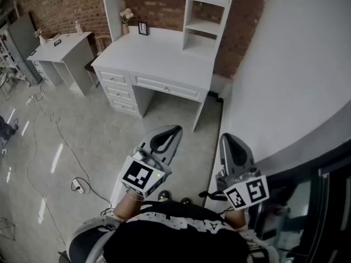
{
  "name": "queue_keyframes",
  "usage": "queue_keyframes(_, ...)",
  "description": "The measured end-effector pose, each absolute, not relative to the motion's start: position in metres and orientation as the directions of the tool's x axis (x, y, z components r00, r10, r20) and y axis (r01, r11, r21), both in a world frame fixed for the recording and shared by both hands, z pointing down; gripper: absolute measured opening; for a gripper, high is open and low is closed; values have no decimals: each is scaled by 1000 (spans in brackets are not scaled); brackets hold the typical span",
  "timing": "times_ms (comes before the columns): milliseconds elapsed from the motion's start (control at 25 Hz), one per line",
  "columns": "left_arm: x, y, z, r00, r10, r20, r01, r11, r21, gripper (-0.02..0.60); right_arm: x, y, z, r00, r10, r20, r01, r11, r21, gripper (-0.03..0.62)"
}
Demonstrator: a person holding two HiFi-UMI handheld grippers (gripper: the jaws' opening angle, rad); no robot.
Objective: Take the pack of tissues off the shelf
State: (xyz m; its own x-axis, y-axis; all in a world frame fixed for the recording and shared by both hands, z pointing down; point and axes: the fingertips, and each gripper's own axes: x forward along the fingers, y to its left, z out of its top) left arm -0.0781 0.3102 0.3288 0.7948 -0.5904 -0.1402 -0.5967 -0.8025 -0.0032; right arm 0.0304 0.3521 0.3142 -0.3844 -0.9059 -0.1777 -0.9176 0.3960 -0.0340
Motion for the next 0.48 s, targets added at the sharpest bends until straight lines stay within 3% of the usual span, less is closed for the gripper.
queue_keyframes(480, -108, 290, 335, 786, -602, -144, -608, -794, 3, 37, 8, 331, 316, -376, -907, -192, -921, 389, -37, 32)
